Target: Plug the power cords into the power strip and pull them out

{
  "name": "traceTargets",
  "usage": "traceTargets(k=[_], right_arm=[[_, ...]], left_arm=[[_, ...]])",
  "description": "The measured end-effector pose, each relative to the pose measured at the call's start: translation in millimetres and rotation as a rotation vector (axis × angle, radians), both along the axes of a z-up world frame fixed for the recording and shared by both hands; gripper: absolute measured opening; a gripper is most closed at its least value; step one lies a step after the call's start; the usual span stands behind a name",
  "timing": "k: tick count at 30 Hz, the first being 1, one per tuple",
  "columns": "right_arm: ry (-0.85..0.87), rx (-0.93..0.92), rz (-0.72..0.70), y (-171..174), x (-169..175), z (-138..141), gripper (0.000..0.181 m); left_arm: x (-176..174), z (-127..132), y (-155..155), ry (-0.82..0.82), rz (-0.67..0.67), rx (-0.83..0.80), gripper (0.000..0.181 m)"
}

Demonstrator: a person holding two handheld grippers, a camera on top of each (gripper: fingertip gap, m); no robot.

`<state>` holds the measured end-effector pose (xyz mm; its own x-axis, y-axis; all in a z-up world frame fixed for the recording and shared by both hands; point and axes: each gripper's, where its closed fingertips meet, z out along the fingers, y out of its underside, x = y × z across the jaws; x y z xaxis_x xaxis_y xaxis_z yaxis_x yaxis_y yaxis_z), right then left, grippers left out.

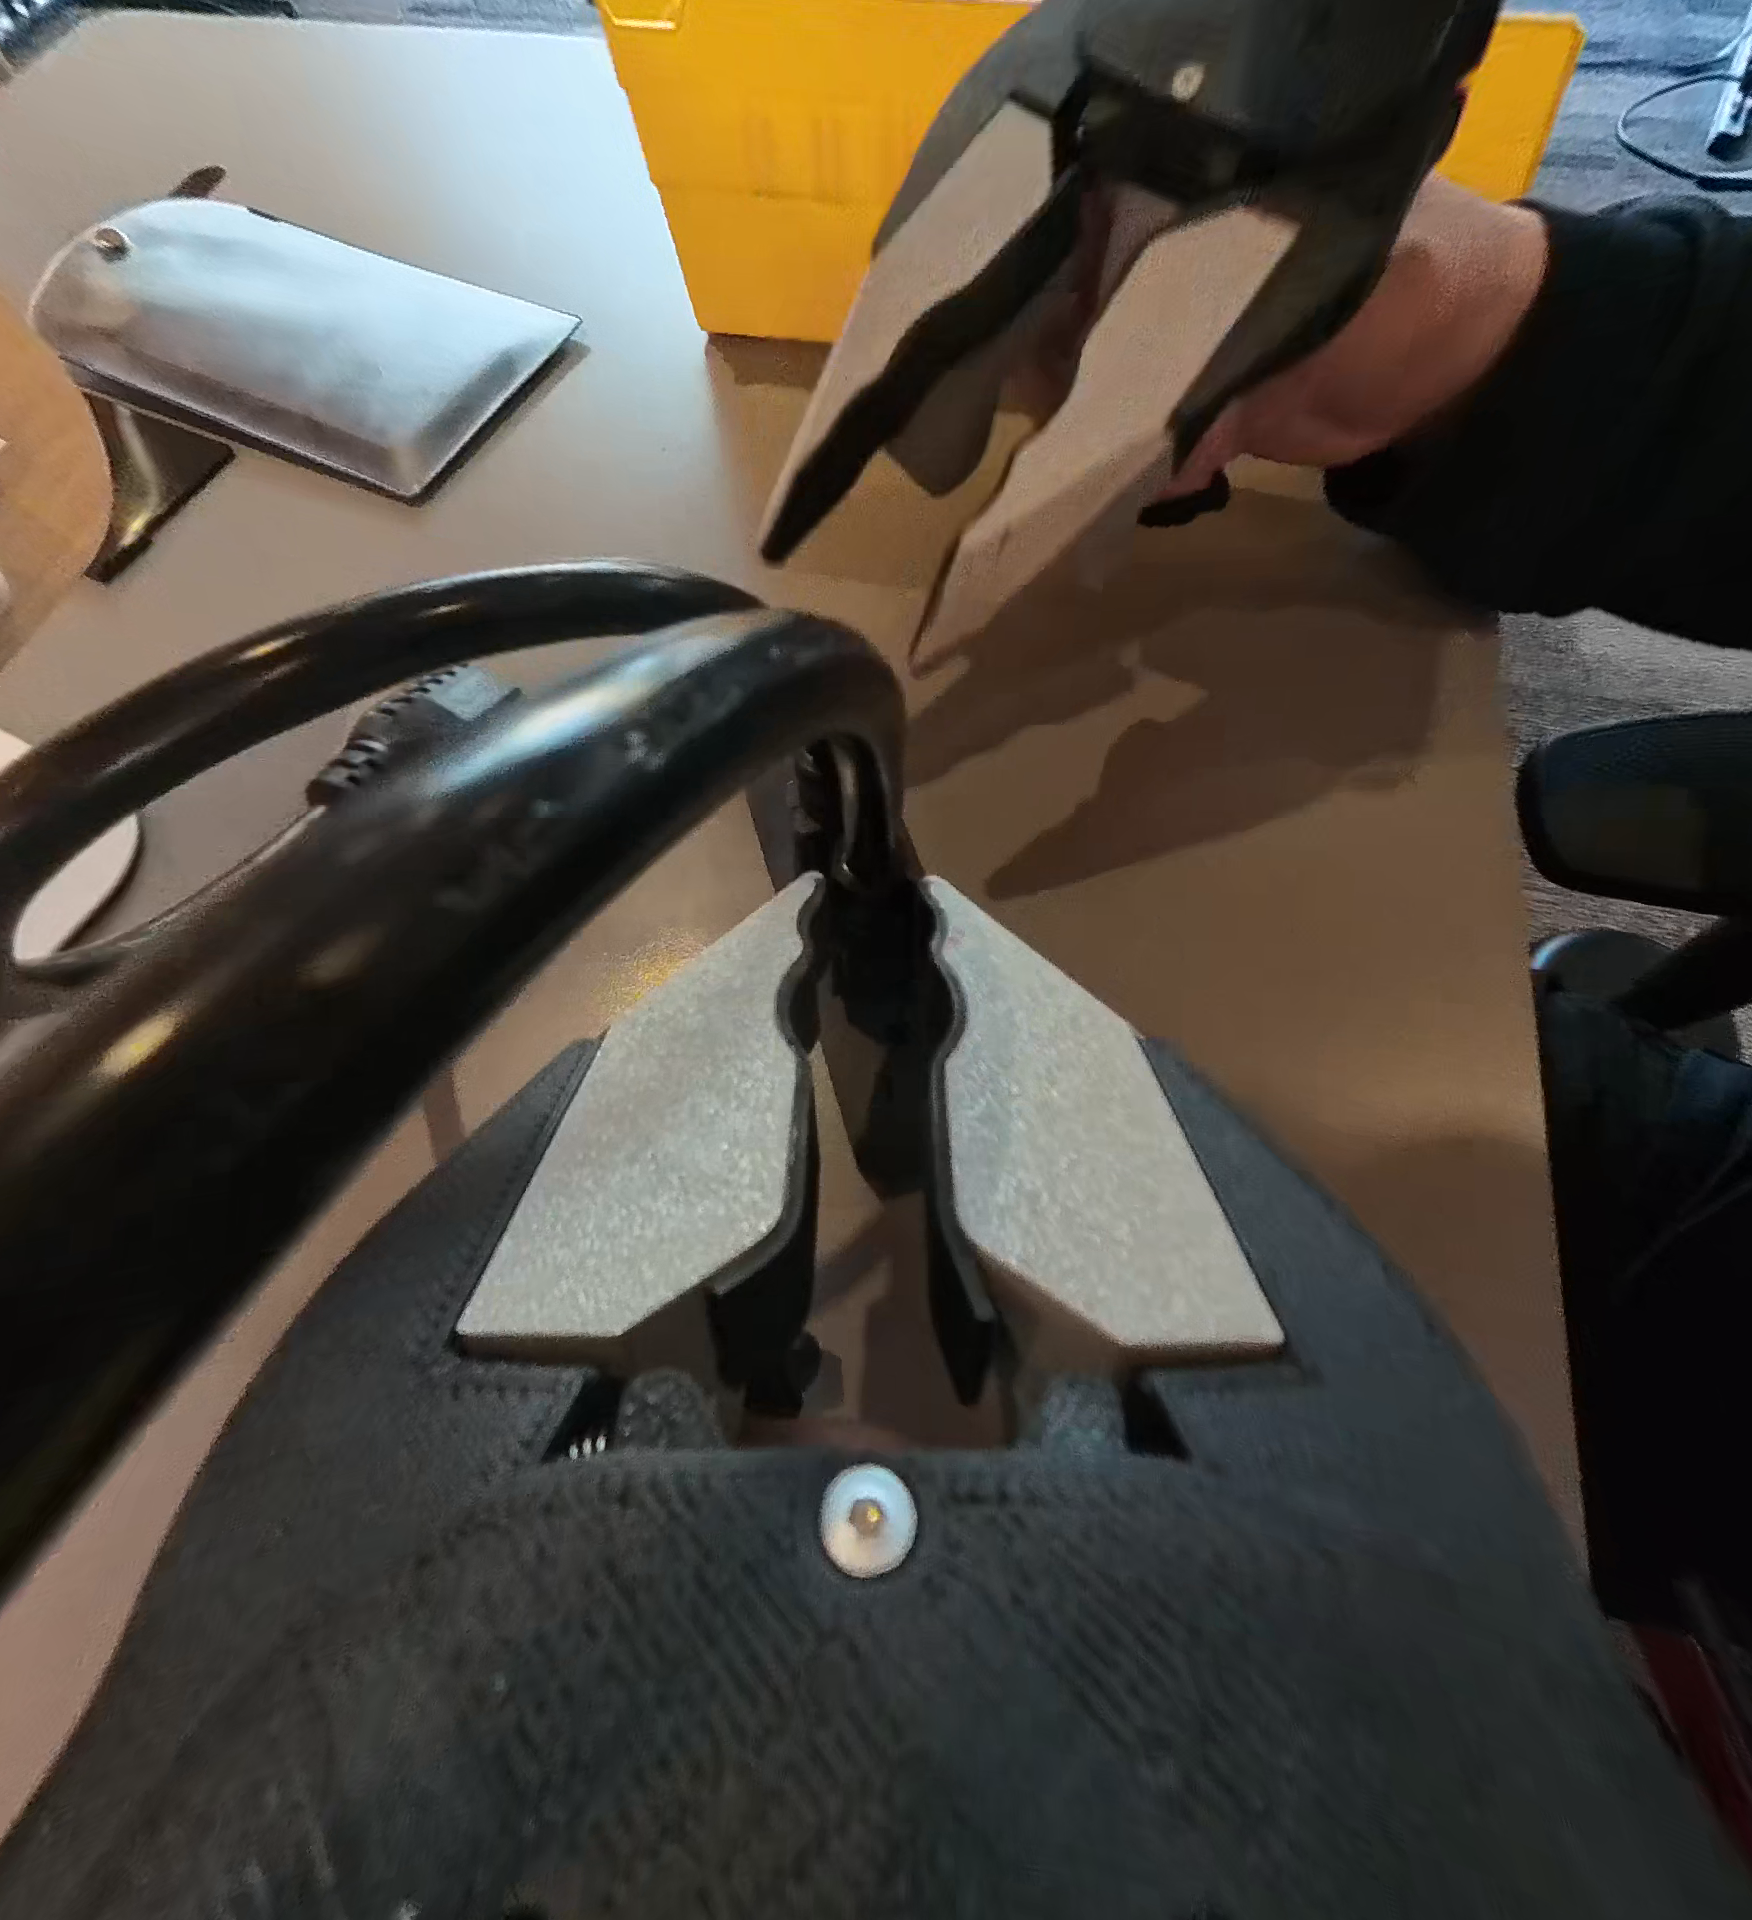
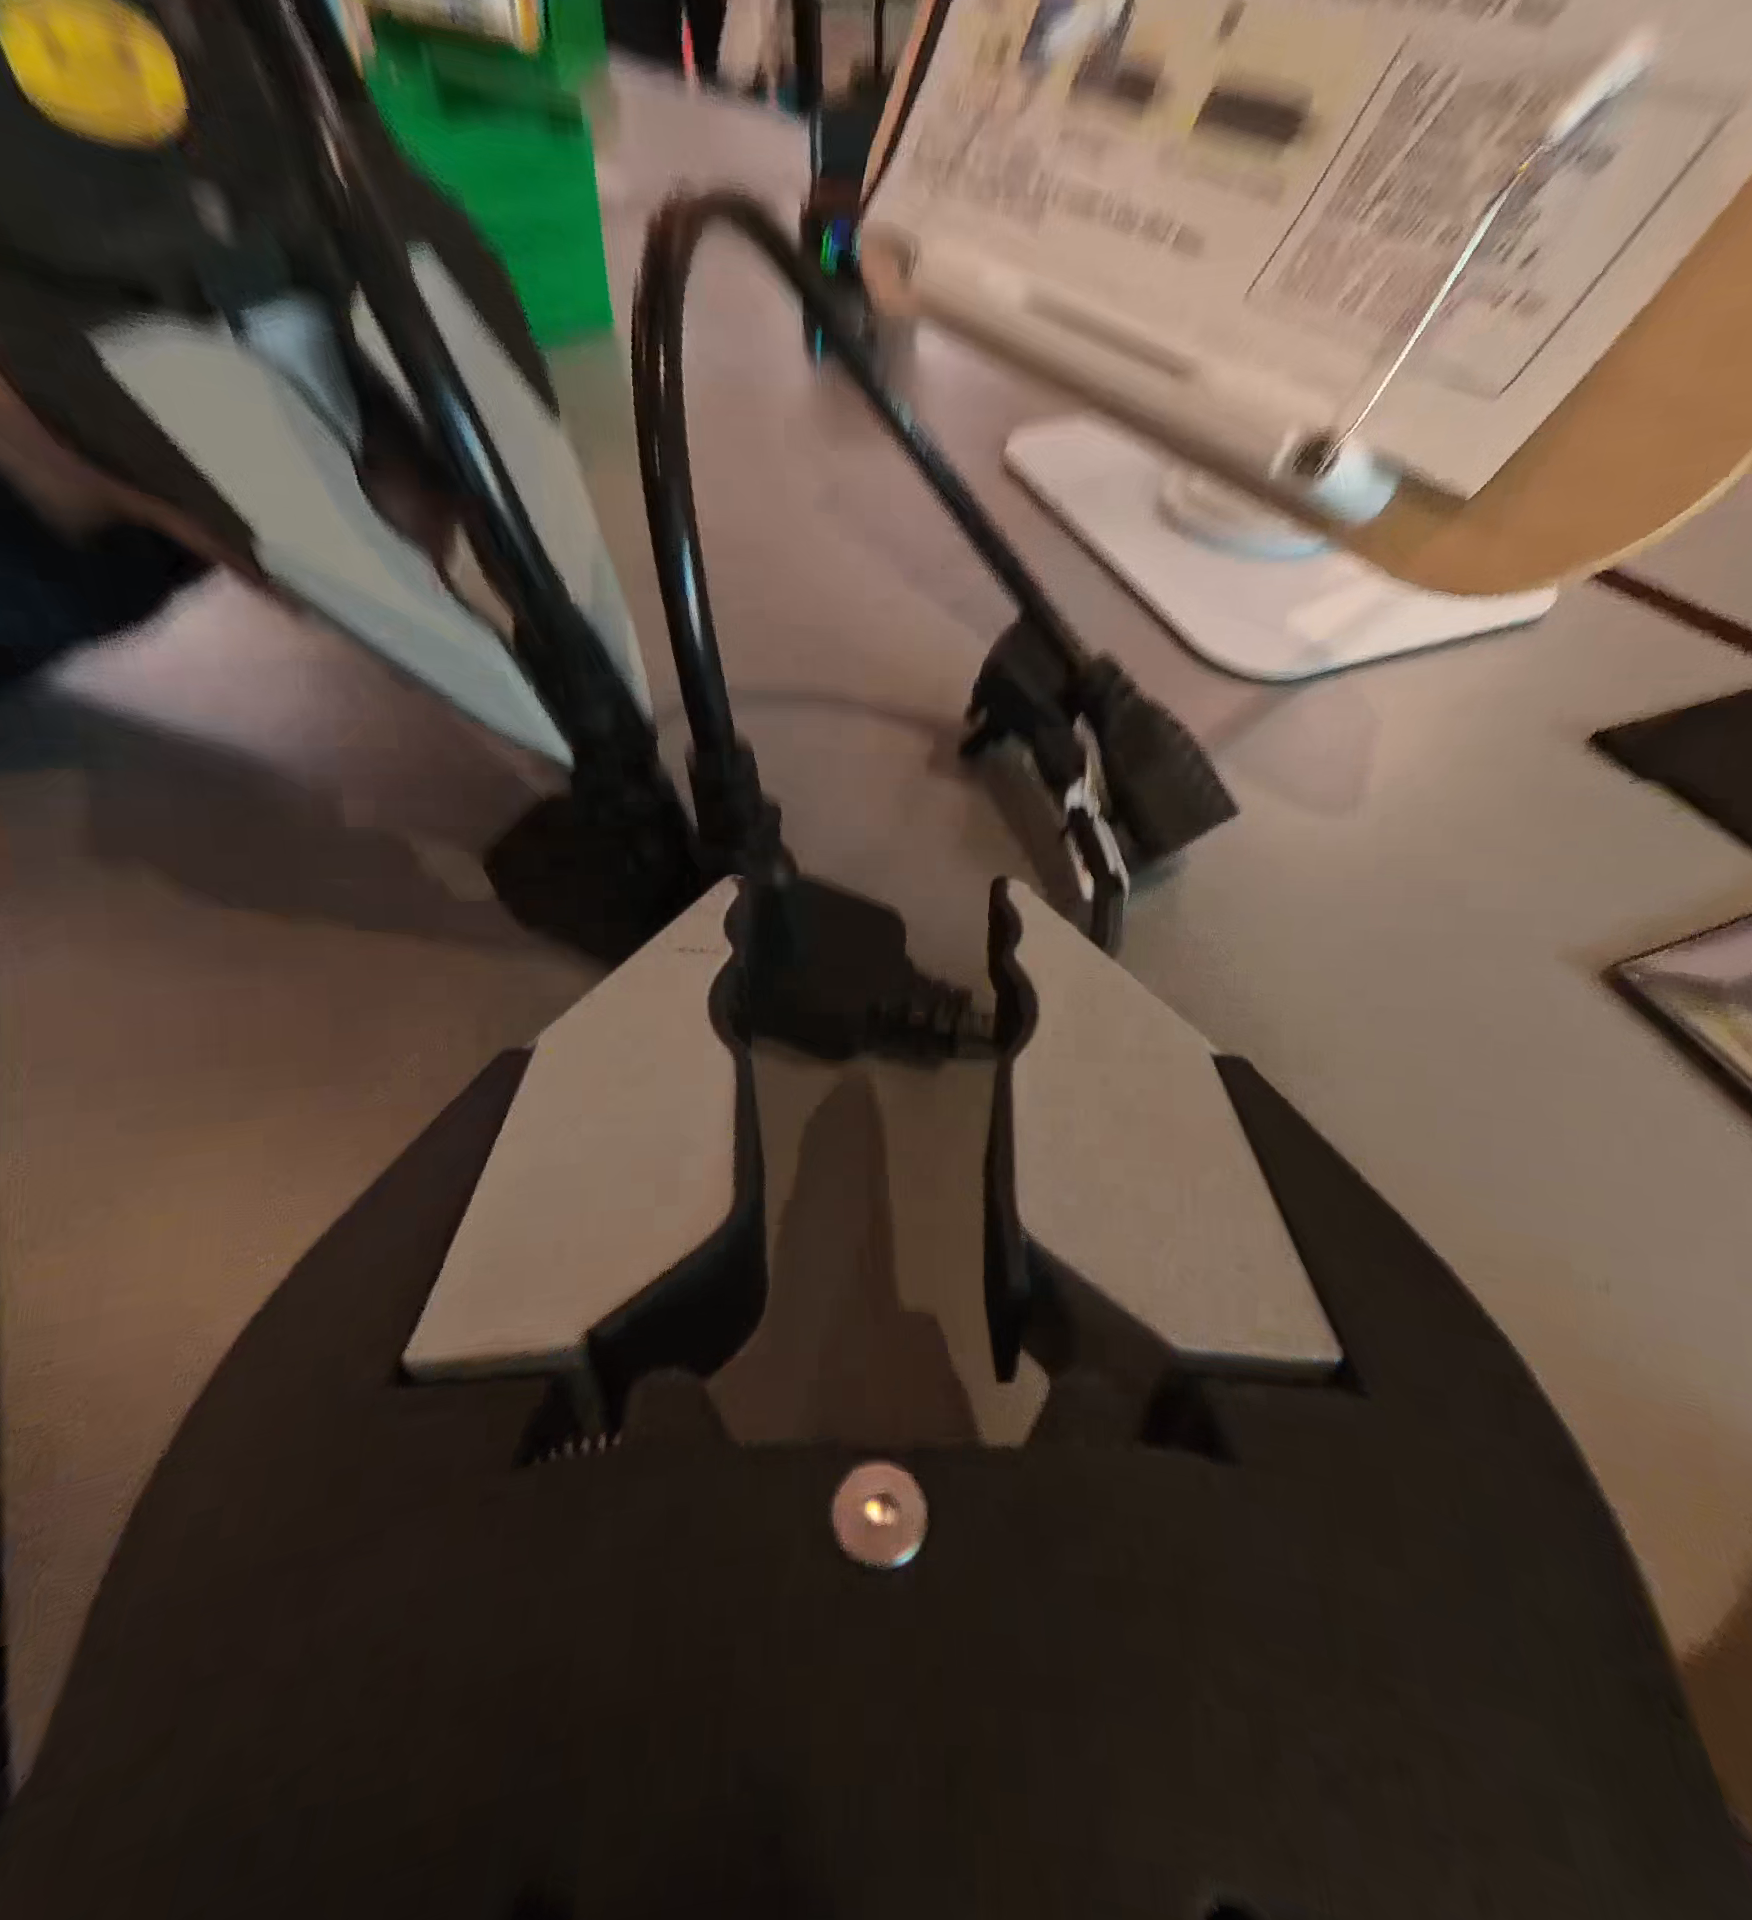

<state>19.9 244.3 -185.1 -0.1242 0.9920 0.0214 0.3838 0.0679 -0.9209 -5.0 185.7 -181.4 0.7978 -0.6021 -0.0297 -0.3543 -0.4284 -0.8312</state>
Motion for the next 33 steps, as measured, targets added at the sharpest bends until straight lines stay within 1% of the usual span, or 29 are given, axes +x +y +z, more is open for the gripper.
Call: traceTargets(k=[2,4,7,8,10,11,13,16,17,18,19,21,23,25,28,33], right_arm=[[-0.090,0.118,0.024,2.2,-3.2,-19.3,0.045],[-0.152,0.185,0.079,-0.3,-7.8,-31.7,0.046],[-0.208,0.157,0.203,-19.3,-10.4,-41.4,0.038],[-0.226,0.156,0.222,-24.0,-10.5,-44.4,0.040],[-0.214,0.148,0.248,-37.6,-10.9,-43.5,0.030],[-0.219,0.150,0.250,-43.5,-10.0,-43.9,0.037],[-0.225,0.181,0.248,-52.0,-7.7,-44.8,0.041],[-0.205,0.136,0.262,-68.8,-7.0,-44.0,0.047],[-0.201,0.124,0.286,-75.7,-5.9,-43.0,0.047],[-0.207,0.121,0.317,-82.1,-4.0,-41.9,0.035],[-0.225,0.146,0.319,-81.1,-3.8,-42.2,0.036],[-0.235,0.232,0.255,-60.9,-8.7,-38.6,0.040],[-0.230,0.219,0.212,-42.9,-13.8,-33.8,0.051],[-0.287,0.179,0.228,-34.0,-14.1,-44.2,0.059],[-0.347,0.160,0.264,-39.4,-13.9,-64.3,0.054],[-0.308,0.158,0.237,-64.2,-8.7,-64.1,0.057]], left_arm=[[-0.8,0.2,1.2,-0.015,-0.016,-0.027,0.013],[-1.8,0.4,2.0,-0.026,-0.028,-0.054,0.013],[-3.1,0.3,2.1,-0.004,-0.035,-0.066,0.014],[-3.1,0.0,1.5,0.009,-0.037,-0.063,0.014],[-2.6,-0.5,-0.3,0.032,-0.042,-0.054,0.012],[-2.7,-0.4,-2.1,0.041,-0.047,-0.052,0.012],[-3.5,-0.6,-8.3,0.052,-0.069,-0.062,0.012],[-7.2,-0.2,-18.3,0.050,-0.108,-0.090,0.012],[-9.3,-0.3,-21.3,0.047,-0.118,-0.104,0.013],[-11.9,-1.1,-23.4,0.048,-0.123,-0.113,0.014],[-13.7,-1.1,-24.1,0.044,-0.123,-0.117,0.014],[-15.3,-1.1,-24.6,0.033,-0.121,-0.126,0.014],[-15.5,-1.1,-24.8,0.035,-0.120,-0.129,0.014],[-15.3,-1.2,-24.9,0.045,-0.121,-0.129,0.015],[-14.8,-1.2,-24.8,0.054,-0.125,-0.133,0.015],[-13.4,-0.3,-36.3,0.049,-0.189,-0.176,0.014]])
